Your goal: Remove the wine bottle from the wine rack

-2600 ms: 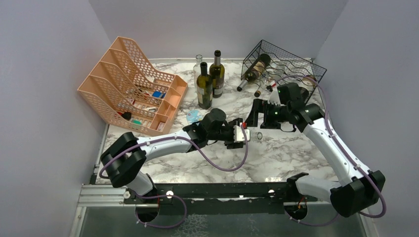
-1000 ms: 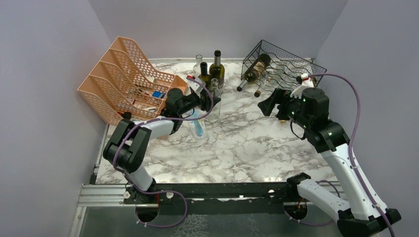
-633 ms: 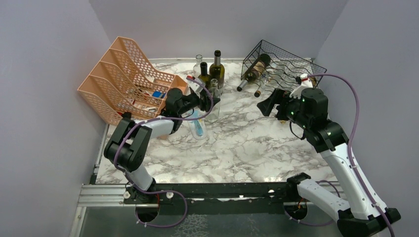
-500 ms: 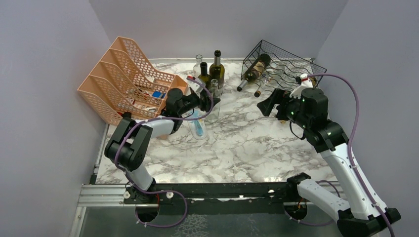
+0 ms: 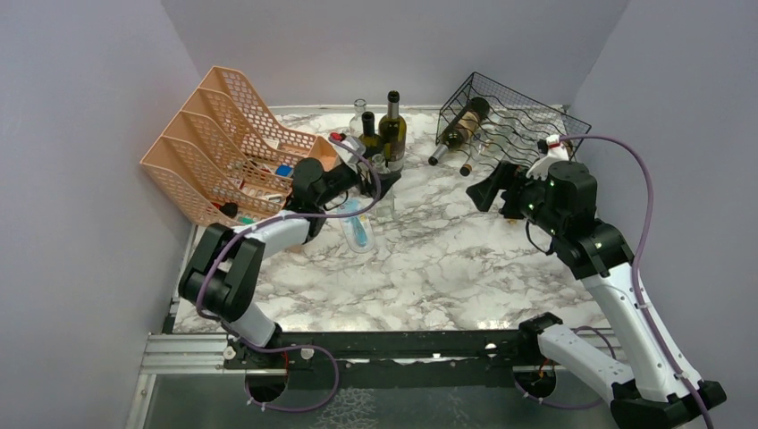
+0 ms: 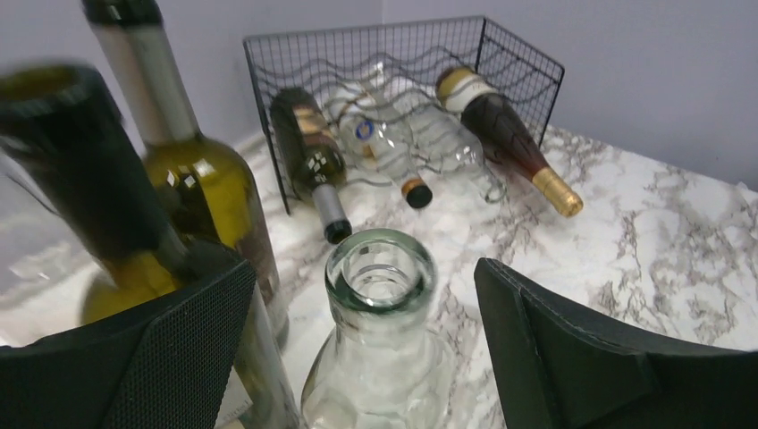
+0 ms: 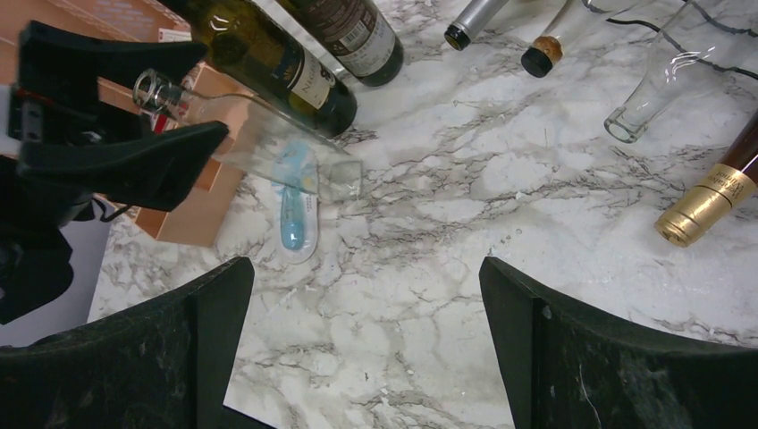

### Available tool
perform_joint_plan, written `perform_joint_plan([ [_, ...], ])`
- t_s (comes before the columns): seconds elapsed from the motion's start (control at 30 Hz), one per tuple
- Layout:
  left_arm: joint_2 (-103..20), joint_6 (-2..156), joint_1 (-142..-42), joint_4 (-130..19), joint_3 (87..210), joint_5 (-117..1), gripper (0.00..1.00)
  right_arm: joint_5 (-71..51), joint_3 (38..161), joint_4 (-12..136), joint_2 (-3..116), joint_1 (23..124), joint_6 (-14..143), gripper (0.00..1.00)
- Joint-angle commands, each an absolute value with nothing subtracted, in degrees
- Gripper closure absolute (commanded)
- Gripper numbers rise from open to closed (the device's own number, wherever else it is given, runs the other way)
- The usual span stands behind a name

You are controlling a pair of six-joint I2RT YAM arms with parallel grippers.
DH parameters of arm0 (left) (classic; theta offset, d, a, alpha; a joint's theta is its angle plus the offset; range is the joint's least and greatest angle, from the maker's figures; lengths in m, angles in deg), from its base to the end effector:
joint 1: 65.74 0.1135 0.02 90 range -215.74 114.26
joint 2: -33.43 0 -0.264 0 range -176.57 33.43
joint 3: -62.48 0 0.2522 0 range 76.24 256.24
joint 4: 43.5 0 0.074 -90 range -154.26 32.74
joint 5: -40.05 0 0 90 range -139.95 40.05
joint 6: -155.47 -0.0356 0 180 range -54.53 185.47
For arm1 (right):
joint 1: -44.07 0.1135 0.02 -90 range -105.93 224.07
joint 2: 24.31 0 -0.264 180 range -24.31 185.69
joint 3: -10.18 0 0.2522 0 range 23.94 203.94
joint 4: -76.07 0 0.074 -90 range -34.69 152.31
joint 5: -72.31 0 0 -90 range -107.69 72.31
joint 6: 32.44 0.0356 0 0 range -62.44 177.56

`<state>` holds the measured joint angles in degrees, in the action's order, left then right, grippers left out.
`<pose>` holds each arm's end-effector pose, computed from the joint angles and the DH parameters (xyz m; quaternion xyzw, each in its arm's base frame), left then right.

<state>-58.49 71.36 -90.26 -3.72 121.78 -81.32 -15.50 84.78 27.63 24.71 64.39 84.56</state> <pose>0.3061 -0.1600 0.2544 0.3032 0.5957 -0.3619 0.6498 0.1639 0.0622 0.3791 0.0380 0.8323 0.2364 0.5000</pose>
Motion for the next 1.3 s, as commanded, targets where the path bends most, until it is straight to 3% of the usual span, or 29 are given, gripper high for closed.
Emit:
perform_joint_plan([
  [0.0,-50.43,69.26,-89.71,-3.58,122.13,-79.84,0.01,-16.30,86.30,26.54,24.29,64.59,84.10,0.00],
  [0.37,-35.13,65.59,-89.57,-6.97,119.87,-78.04,0.01,-13.00,84.27,30.91,28.68,64.62,85.61,0.00],
  [0.5,-34.13,65.52,-89.24,-7.36,119.44,-73.46,0.01,-11.51,82.11,34.00,32.48,64.57,86.15,0.00],
  [0.9,-33.96,66.00,-88.85,-8.72,119.70,-73.83,0.01,-8.03,79.61,40.02,44.50,64.59,90.32,0.00],
  [1.27,-33.87,68.61,-88.80,-8.66,120.38,-75.52,0.01,-10.49,80.14,42.03,48.39,64.63,89.36,0.00],
])
